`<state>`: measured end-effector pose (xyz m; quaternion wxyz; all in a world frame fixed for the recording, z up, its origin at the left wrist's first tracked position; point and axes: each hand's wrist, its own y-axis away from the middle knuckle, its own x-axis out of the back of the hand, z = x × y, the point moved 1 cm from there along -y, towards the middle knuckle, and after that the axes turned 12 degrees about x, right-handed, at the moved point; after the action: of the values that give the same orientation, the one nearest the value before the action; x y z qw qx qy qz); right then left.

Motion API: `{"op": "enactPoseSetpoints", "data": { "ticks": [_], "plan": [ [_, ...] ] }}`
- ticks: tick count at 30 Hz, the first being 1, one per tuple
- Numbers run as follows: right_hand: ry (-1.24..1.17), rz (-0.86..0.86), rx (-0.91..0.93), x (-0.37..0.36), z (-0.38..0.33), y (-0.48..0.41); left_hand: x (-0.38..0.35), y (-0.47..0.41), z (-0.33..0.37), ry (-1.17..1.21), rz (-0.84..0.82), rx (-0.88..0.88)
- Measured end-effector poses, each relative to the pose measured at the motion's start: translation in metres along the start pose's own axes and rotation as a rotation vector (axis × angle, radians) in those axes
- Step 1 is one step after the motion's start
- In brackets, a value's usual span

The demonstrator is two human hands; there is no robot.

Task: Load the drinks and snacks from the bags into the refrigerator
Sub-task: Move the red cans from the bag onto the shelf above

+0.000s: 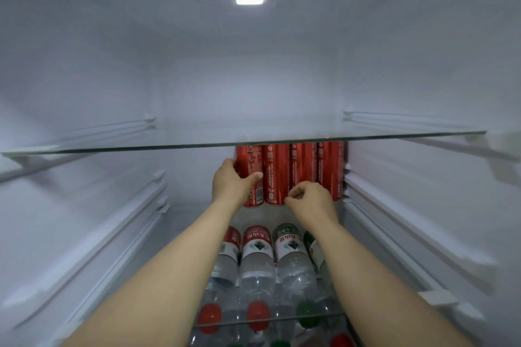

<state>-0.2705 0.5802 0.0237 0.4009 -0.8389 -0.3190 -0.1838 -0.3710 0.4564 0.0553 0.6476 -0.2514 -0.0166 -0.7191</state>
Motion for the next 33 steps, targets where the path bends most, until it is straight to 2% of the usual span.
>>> {"op": "enactPoseSetpoints", "data": {
  "ticks": [6, 17, 26, 33],
  "plan": [
    [0.004, -0.012, 0.000, 0.000, -0.002, 0.002, -0.004, 0.010, -0.025, -0.150, -0.065, 0.079],
    [0.126, -0.096, 0.105, 0.002, -0.009, 0.007, 0.008, 0.032, -0.032, -0.269, 0.010, 0.108],
    [0.116, -0.163, 0.059, 0.030, -0.025, 0.058, 0.039, 0.082, -0.030, -0.301, -0.086, 0.003],
    [0.282, -0.160, 0.077, 0.063, -0.056, 0.132, 0.068, 0.128, -0.026, -0.312, -0.233, -0.152]
  ]
}}
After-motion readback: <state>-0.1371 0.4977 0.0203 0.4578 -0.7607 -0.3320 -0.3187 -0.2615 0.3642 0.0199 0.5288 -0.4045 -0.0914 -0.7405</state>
